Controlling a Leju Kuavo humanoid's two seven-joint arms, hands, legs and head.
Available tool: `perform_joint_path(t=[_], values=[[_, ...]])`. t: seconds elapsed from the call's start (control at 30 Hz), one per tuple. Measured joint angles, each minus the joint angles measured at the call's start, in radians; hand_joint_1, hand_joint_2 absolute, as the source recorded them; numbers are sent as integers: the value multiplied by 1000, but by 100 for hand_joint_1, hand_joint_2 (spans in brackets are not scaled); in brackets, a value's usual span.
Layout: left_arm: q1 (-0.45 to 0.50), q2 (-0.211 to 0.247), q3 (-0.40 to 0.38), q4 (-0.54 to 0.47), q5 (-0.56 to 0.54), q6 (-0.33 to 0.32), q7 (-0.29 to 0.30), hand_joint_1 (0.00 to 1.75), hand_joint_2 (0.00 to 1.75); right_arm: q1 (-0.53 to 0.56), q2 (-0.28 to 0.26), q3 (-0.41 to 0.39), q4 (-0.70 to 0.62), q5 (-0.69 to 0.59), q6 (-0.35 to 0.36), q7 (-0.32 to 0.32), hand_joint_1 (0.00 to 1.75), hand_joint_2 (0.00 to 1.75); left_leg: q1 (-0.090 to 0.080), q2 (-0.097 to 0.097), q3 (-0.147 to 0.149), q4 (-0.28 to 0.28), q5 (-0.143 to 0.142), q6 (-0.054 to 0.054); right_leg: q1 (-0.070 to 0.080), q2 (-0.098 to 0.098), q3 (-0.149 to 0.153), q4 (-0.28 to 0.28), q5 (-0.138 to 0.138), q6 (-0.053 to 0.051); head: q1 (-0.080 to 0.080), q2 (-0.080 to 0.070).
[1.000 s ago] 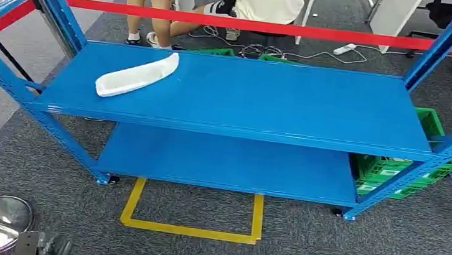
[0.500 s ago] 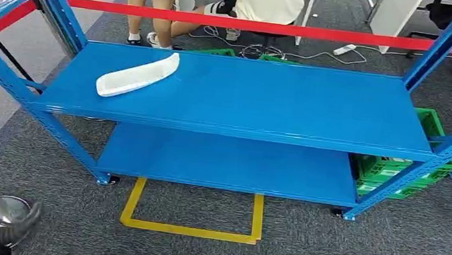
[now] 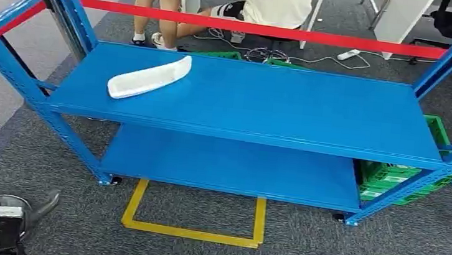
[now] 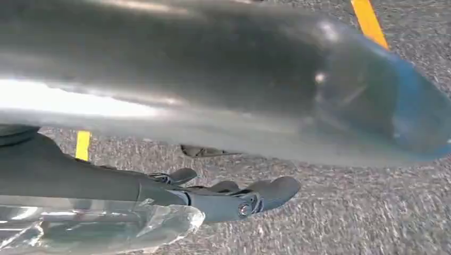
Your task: Take the parts from the cabinet and place them on the table.
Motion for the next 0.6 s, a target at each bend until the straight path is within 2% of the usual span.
perform_joint_path(t=[0.03,0.07,0.1,0.13,0.2,0.23,0.27,0.3,0.33,0.37,0.4,0.43,0.47,0.53,0.57,0.6], values=[[1,0,-1,0,0,0,0,0,175,2,4,-2,2,2,-5,5,0,0,0,0,2,0,-2,-2,0,0,-34,59,-22,3,0,0],[2,-1,0,0,-1,-2,0,0,175,4,6,-5,3,8,-11,13,0,175,1,0,5,1,-4,-5,-1,0,-52,80,-22,3,0,0],[3,-2,1,0,-3,-6,0,0,175,5,8,-6,4,18,-22,24,0,175,2,0,11,1,-6,-11,-2,0,-44,56,2,6,0,0],[3,-3,3,0,-4,-8,0,0,175,6,10,-6,5,24,-30,32,0,175,5,-1,19,2,-11,-16,-3,-1,-17,-4,44,7,0,0],[3,-3,5,0,-18,4,0,0,175,6,11,-7,8,39,-48,58,0,175,11,-1,42,2,-26,-31,-8,-1,70,-192,150,12,1,0],[2,-3,5,0,-29,17,0,0,175,4,18,-7,14,44,-57,78,0,175,10,0,48,2,-31,-38,-2,1,76,-209,116,11,4,0],[2,-3,5,0,-37,28,0,0,175,1,20,-7,17,47,-64,94,0,175,7,-1,42,4,-34,-46,2,-4,77,-219,92,-12,9,0],[1,-3,6,0,-44,34,0,0,175,2,20,-7,17,55,-72,117,0,175,8,0,42,1,-38,-53,3,-1,87,-218,108,-24,0,0],[1,-3,6,0,-46,38,0,0,175,6,20,-9,17,60,-76,131,0,175,10,-1,50,7,-35,-60,4,-2,76,-219,107,-34,-4,0],[0,-3,6,0,-48,42,0,0,175,8,20,-11,18,63,-80,142,0,175,12,-1,52,11,-34,-63,3,2,99,-219,106,-40,-3,0],[-1,-2,6,0,-51,46,0,0,175,10,20,-12,18,69,-81,147,0,175,12,2,41,36,-32,-65,1,1,108,-225,101,-48,-5,0],[-4,-1,7,0,-53,49,1,0,175,10,20,-12,18,73,-82,150,0,175,12,4,19,81,-39,-69,1,0,119,-227,97,-56,-11,0],[-6,-1,8,0,-54,50,5,0,175,8,21,-12,18,77,-85,150,0,175,12,4,-24,146,-64,-73,1,0,125,-227,91,-62,-13,0],[-7,2,10,4,-69,35,20,0,175,8,23,-12,18,85,-87,151,0,175,12,4,-127,286,-128,-78,3,1,136,-227,76,-66,-17,0],[-8,3,10,6,-79,26,26,0,175,8,23,-12,18,88,-87,151,0,175,12,4,-161,321,-138,-79,3,1,144,-227,70,-66,-17,0],[-10,4,10,11,-90,22,35,0,175,9,23,-12,19,91,-87,151,0,175,12,4,-177,317,-119,-79,3,2,155,-227,61,-65,-18,0]])
